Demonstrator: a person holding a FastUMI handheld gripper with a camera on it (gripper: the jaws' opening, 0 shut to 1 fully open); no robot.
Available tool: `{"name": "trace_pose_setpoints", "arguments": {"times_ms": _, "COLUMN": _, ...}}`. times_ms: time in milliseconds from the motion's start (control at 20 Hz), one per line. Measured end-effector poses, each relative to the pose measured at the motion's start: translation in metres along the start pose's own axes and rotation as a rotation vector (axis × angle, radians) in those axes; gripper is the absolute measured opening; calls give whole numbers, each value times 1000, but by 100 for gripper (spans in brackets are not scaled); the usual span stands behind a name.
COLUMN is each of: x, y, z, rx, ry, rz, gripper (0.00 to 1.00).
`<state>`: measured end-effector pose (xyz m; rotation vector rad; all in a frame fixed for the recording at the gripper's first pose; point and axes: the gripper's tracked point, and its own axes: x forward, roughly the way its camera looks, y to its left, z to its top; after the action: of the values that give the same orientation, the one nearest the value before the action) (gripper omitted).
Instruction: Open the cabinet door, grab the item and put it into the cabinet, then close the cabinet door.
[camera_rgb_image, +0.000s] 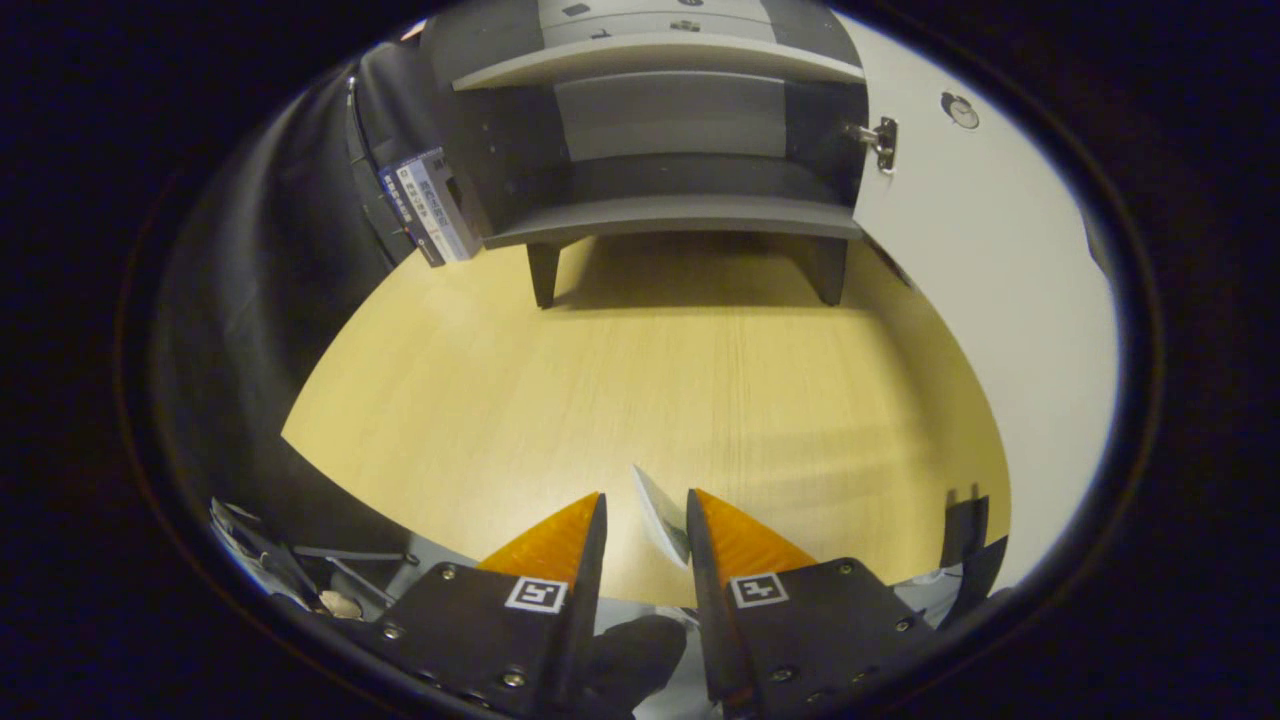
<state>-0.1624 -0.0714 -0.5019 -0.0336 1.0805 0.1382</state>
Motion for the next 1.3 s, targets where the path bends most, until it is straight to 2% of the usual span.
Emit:
{"name": "trace_pose_setpoints", "arguments": {"times_ms": 150, "x": 5, "y": -3, "z": -7, "rx": -22, "ry": 17, "rz": -17, "gripper": 45}}
{"name": "trace_pose_setpoints", "arguments": {"times_ms": 200, "x": 11, "y": -8, "z": -3, "rx": -21, "ry": 20, "rz": -27, "gripper": 40}}
{"name": "trace_pose_setpoints", "arguments": {"times_ms": 250, "x": 11, "y": -7, "z": -2, "rx": -4, "ry": 20, "rz": -29, "gripper": 21}}
{"name": "trace_pose_setpoints", "arguments": {"times_ms": 350, "x": 11, "y": -14, "z": 3, "rx": 21, "ry": 14, "rz": -61, "gripper": 19}}
{"name": "trace_pose_setpoints", "arguments": {"times_ms": 400, "x": 10, "y": -20, "z": 2, "rx": 36, "ry": 16, "rz": -87, "gripper": 13}}
{"name": "trace_pose_setpoints", "arguments": {"times_ms": 450, "x": 9, "y": -20, "z": 2, "rx": 50, "ry": 26, "rz": -77, "gripper": 7}}
{"name": "trace_pose_setpoints", "arguments": {"times_ms": 750, "x": -24, "y": -16, "z": 56, "rx": 34, "ry": -45, "rz": -73, "gripper": 7}}
{"name": "trace_pose_setpoints", "arguments": {"times_ms": 1050, "x": -90, "y": -5, "z": 164, "rx": 8, "ry": -170, "rz": -61, "gripper": 7}}
{"name": "trace_pose_setpoints", "arguments": {"times_ms": 1300, "x": -142, "y": 1, "z": 276, "rx": -47, "ry": -307, "rz": -49, "gripper": 7}}
